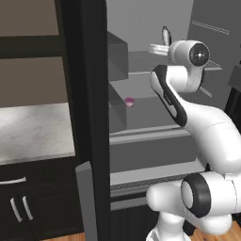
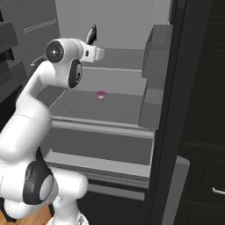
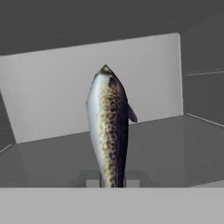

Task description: Take the fish out of the fridge, briefly rinse it in the sink, and place it on the tray next to the sink.

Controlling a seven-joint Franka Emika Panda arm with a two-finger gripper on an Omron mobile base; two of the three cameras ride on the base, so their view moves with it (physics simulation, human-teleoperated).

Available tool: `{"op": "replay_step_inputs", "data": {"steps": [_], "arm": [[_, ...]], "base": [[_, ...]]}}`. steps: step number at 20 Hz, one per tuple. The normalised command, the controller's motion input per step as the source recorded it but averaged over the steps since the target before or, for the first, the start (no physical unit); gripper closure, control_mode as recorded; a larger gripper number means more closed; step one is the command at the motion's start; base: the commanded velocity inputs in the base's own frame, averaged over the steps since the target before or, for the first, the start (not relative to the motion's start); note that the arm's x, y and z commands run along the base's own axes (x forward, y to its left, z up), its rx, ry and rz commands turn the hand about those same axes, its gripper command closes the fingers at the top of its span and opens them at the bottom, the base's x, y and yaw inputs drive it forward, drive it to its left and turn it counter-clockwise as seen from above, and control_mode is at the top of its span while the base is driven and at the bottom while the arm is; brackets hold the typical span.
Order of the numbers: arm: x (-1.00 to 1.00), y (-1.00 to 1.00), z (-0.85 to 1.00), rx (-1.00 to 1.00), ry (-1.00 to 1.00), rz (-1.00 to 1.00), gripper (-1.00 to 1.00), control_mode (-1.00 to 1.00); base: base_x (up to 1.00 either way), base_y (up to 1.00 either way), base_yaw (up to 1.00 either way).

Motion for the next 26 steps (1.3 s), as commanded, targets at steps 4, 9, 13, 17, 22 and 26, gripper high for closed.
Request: {"op": "replay_step_inputs", "data": {"steps": [4, 9, 13, 17, 22, 26], "arm": [[-1.0, 0.08, 0.06, 0.01, -0.02, -0.03, 1.0, -1.0], [-1.0, 0.0, 0.17, 0.06, 0.23, -0.07, 1.0, -1.0], [-1.0, 0.0, 0.01, 0.05, 0.47, -0.04, 1.0, -1.0], [-1.0, -0.01, -0.28, 0.07, 0.56, 0.0, 1.0, -1.0], [-1.0, -0.14, -0.86, 0.1, 0.47, 0.01, 1.0, -1.0], [-0.27, 0.0, -0.19, 0.0, 0.03, 0.0, 1.0, -1.0]], "base": [[0.0, 0.0, 0.0], [0.0, 0.0, 0.0], [0.0, 0.0, 0.0], [0.0, 0.0, 0.0], [0.0, 0.0, 0.0], [0.0, 0.0, 0.0]]}}
